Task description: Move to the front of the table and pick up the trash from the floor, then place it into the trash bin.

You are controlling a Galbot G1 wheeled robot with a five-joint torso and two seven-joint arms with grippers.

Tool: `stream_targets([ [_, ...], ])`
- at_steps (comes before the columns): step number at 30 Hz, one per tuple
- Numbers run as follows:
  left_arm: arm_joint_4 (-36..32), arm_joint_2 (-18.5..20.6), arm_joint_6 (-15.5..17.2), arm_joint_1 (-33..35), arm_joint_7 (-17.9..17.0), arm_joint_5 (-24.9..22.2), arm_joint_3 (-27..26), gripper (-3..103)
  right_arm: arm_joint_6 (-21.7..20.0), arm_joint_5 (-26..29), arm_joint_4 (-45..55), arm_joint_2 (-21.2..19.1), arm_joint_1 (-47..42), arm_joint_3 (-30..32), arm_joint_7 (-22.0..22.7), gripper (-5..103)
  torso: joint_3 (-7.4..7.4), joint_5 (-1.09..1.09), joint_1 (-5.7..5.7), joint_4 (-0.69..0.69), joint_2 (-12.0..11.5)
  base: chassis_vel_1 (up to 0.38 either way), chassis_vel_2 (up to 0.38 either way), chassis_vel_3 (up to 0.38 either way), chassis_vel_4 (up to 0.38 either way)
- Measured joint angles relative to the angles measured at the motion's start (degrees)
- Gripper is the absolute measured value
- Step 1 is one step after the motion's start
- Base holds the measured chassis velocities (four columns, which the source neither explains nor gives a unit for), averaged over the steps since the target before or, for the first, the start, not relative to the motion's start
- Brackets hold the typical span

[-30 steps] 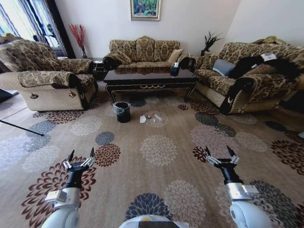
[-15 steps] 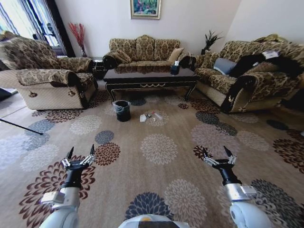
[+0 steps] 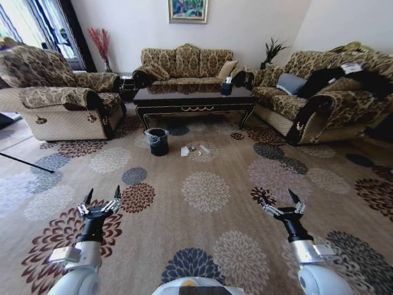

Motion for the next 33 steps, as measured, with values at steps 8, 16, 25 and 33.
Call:
stream_targets([
  [8,1.1,0.0,-0.5,0.3,0.1,0.8,0.4,100,0.6,1.3,0.7,0.4,-0.3,0.2,0.8,100,-1.34,0.0,-0.6,0.0,-1.9,0.0,0.0,0.0,0.0],
  [16,1.6,-0.4,-1.0,0.8,0.2,1.4,0.7,100,1.4,2.4,0.7,0.5,-0.1,0.2,0.6,100,-2.69,0.0,-0.89,0.0,-3.6,0.0,0.0,0.0,0.0],
  [25,1.7,-0.8,-1.2,0.9,0.2,1.6,1.0,100,1.5,2.5,-0.3,0.7,0.6,-0.1,0.8,100,-4.38,0.0,-1.37,0.0,-5.7,0.0,0.0,0.0,0.0],
  [33,2.3,-0.8,-1.3,0.2,0.2,1.8,1.4,100,2.0,3.3,-1.0,0.4,0.8,0.3,0.5,100,-5.8,0.0,-1.67,0.0,-7.5,0.0,0.0,0.0,0.0],
])
